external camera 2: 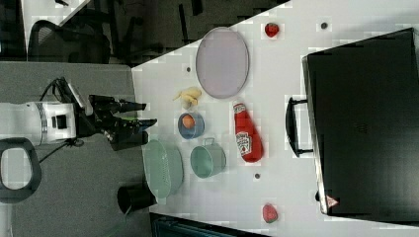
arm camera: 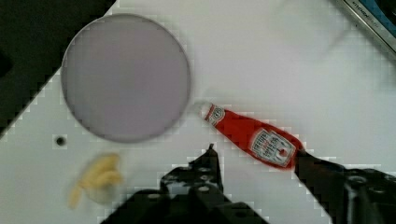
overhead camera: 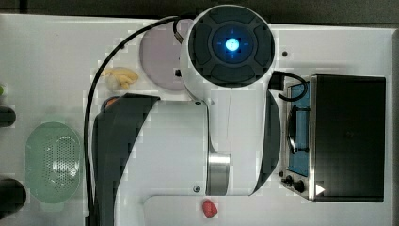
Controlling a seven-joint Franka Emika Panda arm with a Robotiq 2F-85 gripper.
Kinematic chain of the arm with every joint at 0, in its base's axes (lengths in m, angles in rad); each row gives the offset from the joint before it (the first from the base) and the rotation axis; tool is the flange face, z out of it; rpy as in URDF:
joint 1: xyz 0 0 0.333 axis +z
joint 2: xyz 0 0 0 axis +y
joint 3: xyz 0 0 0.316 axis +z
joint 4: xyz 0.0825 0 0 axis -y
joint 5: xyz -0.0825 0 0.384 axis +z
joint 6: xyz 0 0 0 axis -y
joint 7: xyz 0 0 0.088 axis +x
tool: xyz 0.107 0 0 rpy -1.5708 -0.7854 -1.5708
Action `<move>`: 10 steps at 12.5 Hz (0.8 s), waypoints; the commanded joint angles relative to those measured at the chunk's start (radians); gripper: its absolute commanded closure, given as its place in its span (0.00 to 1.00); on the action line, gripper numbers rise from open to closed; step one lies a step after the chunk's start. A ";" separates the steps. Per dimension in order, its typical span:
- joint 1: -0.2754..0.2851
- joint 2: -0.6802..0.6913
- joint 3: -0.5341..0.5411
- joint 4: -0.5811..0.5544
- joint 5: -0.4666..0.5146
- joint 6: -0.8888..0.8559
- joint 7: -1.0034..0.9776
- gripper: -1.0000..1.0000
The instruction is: Pick Ketchup from the table and place it in strainer.
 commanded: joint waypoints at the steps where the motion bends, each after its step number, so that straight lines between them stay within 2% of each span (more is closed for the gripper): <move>1: -0.093 -0.168 0.026 -0.013 0.017 -0.180 -0.062 0.21; 3: -0.092 -0.161 0.028 -0.023 0.017 -0.176 -0.075 0.00; 10: -0.089 -0.046 0.055 -0.156 0.017 -0.100 -0.318 0.00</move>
